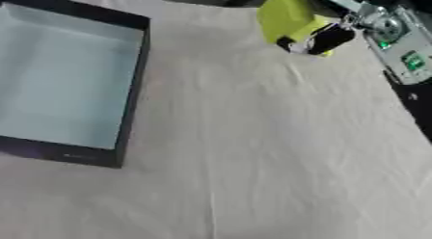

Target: Pick up objects on the table and place them in the box.

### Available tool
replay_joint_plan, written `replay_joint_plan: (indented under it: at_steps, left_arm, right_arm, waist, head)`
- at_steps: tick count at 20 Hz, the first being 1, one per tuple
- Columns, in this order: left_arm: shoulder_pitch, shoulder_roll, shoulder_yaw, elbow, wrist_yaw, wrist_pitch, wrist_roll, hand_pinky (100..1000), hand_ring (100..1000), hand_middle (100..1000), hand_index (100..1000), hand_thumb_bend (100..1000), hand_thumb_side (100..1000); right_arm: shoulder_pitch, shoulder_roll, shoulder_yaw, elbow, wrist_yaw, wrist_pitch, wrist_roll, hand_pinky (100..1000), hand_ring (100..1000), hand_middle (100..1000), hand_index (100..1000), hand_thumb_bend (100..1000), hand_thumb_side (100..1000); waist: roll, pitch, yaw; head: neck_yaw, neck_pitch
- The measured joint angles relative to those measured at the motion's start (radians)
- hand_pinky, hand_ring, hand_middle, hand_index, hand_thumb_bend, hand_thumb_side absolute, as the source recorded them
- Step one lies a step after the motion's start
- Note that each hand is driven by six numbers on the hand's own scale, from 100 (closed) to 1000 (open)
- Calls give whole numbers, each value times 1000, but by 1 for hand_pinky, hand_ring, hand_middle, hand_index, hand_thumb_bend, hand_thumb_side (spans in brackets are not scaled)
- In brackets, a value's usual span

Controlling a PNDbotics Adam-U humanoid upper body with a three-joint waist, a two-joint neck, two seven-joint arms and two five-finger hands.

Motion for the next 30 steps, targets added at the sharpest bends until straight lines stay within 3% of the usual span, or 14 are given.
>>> replay_joint_plan:
  at_steps: [4, 9, 13, 17, 30]
  left_arm:
    - [-2, 9, -7, -9, 3, 11, -2, 684, 543, 705, 694, 100, 635]
    - [-6, 17, -18, -20, 5, 25, -6, 684, 545, 705, 695, 103, 630]
    - [-14, 19, -26, -26, 10, 38, -9, 684, 545, 706, 696, 105, 627]
    - [-24, 26, -33, -30, 14, 47, -12, 684, 545, 705, 695, 106, 625]
    - [-58, 26, -20, -49, 25, 59, 37, 685, 547, 706, 696, 118, 594]
  right_arm:
    - [-78, 18, 36, -27, -24, 27, 30, 784, 589, 521, 455, 100, 100]
    - [-190, 107, 96, -38, -38, 62, 71, 790, 596, 532, 464, 100, 100]
    - [-256, 184, 143, -40, -46, 88, 99, 795, 604, 542, 472, 100, 100]
    - [-301, 246, 175, -25, -42, 112, 116, 800, 614, 552, 481, 100, 100]
    - [-359, 386, 222, 96, 88, 177, -6, 819, 641, 578, 511, 100, 100]
  waist:
    - [4, -25, 2]
    - [3, -49, 21]
    - [-2, -74, 53]
    - [-14, -82, 100]
    - [-38, -92, 213]
  head:
    - [-4, 17]
    - [-29, 41]
    - [-48, 59]
    - [-80, 69]
    - [-182, 104]
